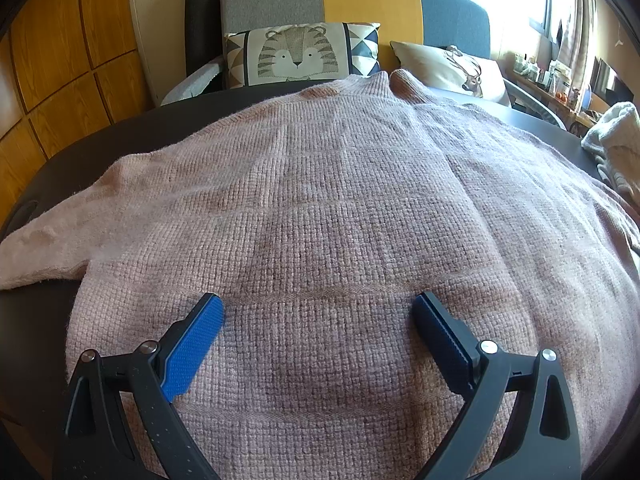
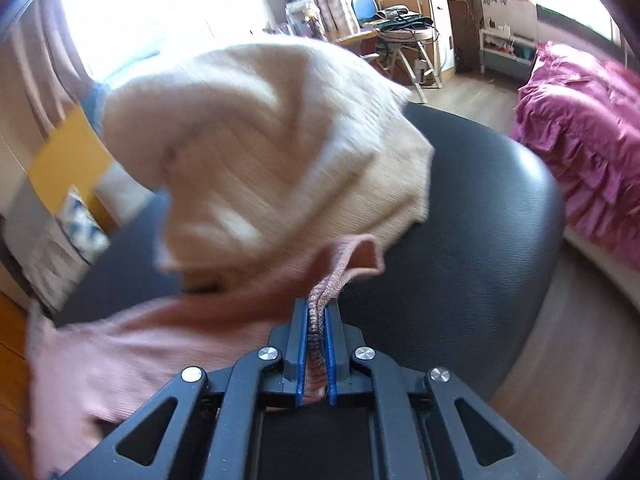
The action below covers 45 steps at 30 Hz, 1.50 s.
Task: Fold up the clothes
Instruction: 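Grasp the pink sleeve with the right gripper and lift it, then lay the pink sleeve across the sweater body and open the right gripper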
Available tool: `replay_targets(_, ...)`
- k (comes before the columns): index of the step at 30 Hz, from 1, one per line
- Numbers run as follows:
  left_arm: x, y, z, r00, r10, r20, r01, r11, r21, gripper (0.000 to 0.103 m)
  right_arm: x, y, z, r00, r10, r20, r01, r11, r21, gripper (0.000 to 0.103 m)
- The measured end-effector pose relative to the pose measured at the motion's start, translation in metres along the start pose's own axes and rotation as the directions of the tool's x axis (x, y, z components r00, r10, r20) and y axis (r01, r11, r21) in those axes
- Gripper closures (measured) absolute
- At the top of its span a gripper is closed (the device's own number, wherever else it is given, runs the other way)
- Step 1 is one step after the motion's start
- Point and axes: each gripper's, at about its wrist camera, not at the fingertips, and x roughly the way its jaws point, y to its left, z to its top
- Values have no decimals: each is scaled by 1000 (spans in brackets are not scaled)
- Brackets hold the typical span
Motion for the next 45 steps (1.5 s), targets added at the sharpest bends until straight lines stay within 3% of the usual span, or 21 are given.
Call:
replay_targets(3,1,1,1,1000,-9,-5,9,1000,-4,5,-18,26,5,995,92,22,-92,996,5,96)
replay_targets(6,1,3,5,999,-24,-29,24,1000,-8,5,-33,62,7,977,212,35,-213,977,23,97)
replay_targets(9,-3,6,10,997,-67,-36,66,998,-22,5,-45,109,8,945,324,37,-324,946,5,97)
replay_targets(15,-22,15,21,992,-118,37,120,991,-56,5,-52,225,4,865,501,-25,-500,857,-122,97)
replay_targets(22,-22,16,26,991,-127,33,128,992,-22,5,-32,365,-65,751,624,-218,-660,718,-218,97)
replay_targets(27,-15,22,27,988,-155,-1,154,987,-54,5,6,433,-142,704,603,-376,-705,660,-260,97)
replay_targets(35,3,4,54,972,-232,-37,227,967,-114,5,74,447,-242,682,440,-585,-685,664,-299,93)
replay_targets(37,12,-11,62,966,-253,-57,247,964,-95,5,75,442,-243,661,457,-595,-704,652,-281,90)
replay_targets(38,16,-17,64,963,-260,-69,254,963,-88,5,73,438,-241,649,473,-595,-716,644,-270,83)
replay_targets(45,41,-49,78,942,-320,-107,309,945,-108,5,23,370,-201,727,538,-427,-683,636,-360,80)
